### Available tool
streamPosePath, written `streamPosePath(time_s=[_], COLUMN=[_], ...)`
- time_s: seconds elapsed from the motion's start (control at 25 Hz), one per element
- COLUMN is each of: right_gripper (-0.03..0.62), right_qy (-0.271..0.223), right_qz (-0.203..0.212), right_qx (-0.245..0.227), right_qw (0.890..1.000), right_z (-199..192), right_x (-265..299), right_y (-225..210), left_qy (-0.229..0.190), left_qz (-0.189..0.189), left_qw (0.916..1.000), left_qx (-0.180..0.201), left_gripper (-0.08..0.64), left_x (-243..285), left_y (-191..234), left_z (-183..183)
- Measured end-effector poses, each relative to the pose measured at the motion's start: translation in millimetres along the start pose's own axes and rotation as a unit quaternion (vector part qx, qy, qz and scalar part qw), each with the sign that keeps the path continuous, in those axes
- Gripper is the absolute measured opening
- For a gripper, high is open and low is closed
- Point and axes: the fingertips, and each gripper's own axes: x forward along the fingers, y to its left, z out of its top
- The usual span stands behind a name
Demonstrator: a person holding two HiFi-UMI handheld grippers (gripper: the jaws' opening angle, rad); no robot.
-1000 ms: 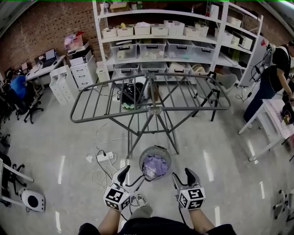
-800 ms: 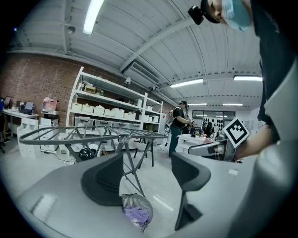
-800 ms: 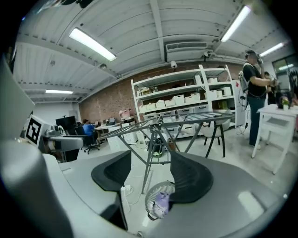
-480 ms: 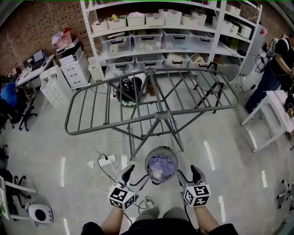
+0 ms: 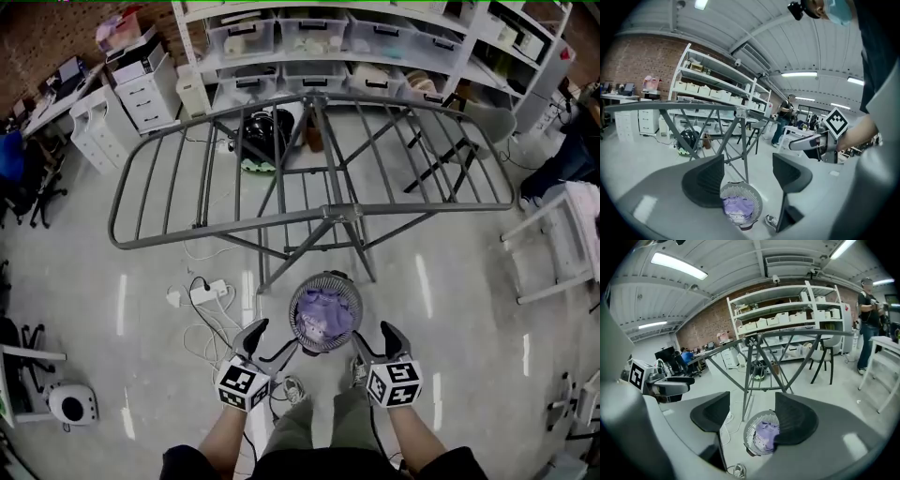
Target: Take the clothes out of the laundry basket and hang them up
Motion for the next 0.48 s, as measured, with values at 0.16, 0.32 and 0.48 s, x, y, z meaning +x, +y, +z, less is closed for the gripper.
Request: streamPosePath(time_s=[0.16, 0.32, 0.48], right_gripper=[0.285, 0.267, 0.258], right_qy=[0.048, 0.087, 0.133], right_qz=[0.026, 0.042, 0.054], right_qx=[-0.013, -0.026, -0.040], right_qw=[0.998, 0.995, 0.989], right_z=[-25.4, -54.7, -94.5], right_x=[35.6, 68.5, 104.9], right_y=[-13.6, -33.9, -50.7], left_qy=[0.017, 0.009, 0.012], left_qz=[0.031, 0.064, 0.086], left_qw=[0.9993, 0.9970, 0.9940], left_qx=[-0.015, -0.044, -0.066], left_gripper=[0.301, 0.301, 0.301], left_x=[24.6, 49.8, 68.7], left_y=[10.7, 19.4, 25.2], left_z=[-23.2, -50.3, -91.8])
